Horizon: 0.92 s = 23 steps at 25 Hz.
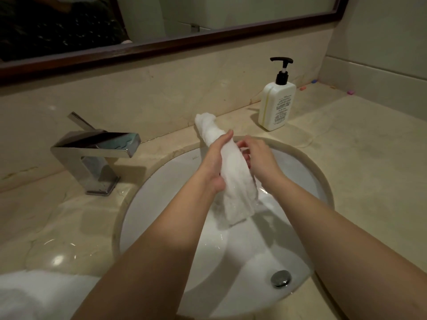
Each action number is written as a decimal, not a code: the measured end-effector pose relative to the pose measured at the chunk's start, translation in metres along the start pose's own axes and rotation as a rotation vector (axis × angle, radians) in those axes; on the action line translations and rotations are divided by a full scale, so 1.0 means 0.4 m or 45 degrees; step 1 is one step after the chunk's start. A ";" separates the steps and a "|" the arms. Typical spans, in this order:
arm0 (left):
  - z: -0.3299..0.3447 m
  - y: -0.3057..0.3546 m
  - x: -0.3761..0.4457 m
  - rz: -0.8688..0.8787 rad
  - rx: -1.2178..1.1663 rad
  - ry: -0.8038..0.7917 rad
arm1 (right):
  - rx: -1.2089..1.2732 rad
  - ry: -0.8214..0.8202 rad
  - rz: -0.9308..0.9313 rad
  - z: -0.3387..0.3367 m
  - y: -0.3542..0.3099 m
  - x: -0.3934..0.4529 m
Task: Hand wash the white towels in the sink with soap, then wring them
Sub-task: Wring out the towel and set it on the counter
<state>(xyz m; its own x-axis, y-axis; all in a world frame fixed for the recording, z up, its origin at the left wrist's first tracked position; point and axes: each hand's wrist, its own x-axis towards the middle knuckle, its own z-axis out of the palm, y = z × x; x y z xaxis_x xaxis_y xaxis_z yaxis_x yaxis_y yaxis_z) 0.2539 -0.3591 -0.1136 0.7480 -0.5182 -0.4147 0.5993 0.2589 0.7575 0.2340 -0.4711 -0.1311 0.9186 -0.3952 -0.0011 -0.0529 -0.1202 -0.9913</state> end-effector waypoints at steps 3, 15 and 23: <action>-0.023 0.014 0.005 0.024 -0.315 -0.079 | 0.309 -0.094 0.256 -0.015 -0.006 -0.001; -0.011 0.006 0.019 0.194 -0.057 0.306 | 0.243 -0.783 0.659 -0.043 -0.038 -0.060; -0.045 -0.007 0.035 0.293 -0.061 0.287 | -0.083 -0.379 0.382 -0.019 -0.034 -0.081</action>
<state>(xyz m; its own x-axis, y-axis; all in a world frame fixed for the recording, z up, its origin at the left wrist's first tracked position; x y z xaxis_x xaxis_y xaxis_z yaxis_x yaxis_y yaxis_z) 0.2678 -0.3524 -0.1307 0.9064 -0.2495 -0.3408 0.4161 0.3887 0.8221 0.2019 -0.4637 -0.1167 0.9312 -0.1427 -0.3353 -0.3507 -0.1010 -0.9310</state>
